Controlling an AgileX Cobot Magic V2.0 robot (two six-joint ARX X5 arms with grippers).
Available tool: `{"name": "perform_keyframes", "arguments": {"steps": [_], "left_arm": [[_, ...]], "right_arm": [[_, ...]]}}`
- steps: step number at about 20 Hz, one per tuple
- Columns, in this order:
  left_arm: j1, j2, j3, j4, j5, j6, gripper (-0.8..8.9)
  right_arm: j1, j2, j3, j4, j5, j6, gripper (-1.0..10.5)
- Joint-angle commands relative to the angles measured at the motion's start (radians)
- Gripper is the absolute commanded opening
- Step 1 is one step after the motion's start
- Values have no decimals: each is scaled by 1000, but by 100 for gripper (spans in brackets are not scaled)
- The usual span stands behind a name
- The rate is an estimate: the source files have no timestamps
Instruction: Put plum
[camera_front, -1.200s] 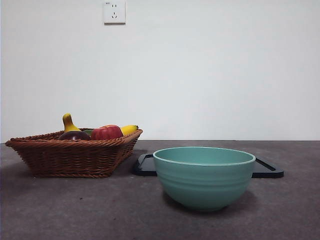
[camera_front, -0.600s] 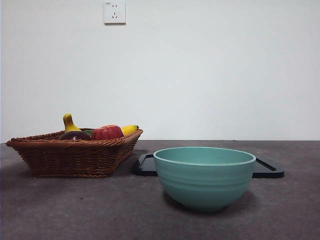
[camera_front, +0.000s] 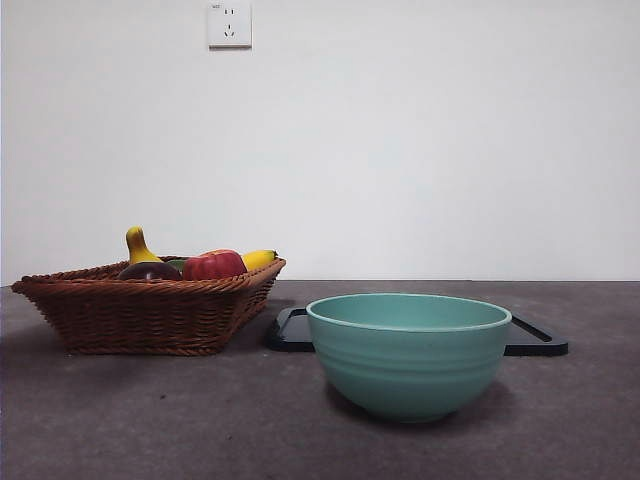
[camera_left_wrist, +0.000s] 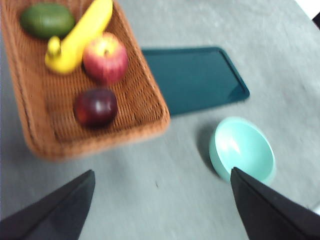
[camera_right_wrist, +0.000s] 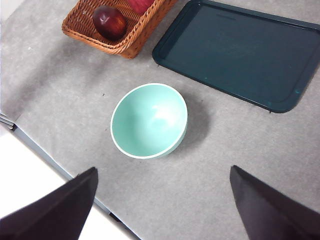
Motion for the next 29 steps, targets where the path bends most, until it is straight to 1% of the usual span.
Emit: {"name": "perform_keyframes", "arguments": {"steps": [1, 4, 9, 12, 18, 20, 25, 27, 29], "left_arm": [[-41, 112, 74, 11, -68, -16, 438], [-108, 261, 163, 19, -206, -16, 436], [-194, 503, 299, 27, -355, -14, 436], [-221, 624, 329, 70, -374, -11, 436], [-246, 806, 329, 166, -405, -8, 436], [-249, 854, 329, 193, -434, -8, 437], [-249, 959, 329, 233, -436, -8, 437], [-249, 988, 329, 234, -461, -8, 437], [-249, 1008, 329, 234, -461, -8, 436]], "right_arm": [[4, 5, 21, 10, -3, 11, 425], [4, 5, 21, 10, -3, 11, 425], [4, 5, 21, 10, -3, 11, 425], [4, 5, 21, 10, -3, 11, 425], [4, 5, 21, 9, -3, 11, 425], [4, 5, 21, 9, -3, 12, 425], [4, 5, 21, 9, -3, 16, 425], [4, 5, 21, 9, -3, 16, 425], [4, 5, 21, 9, -3, 16, 425]]}}
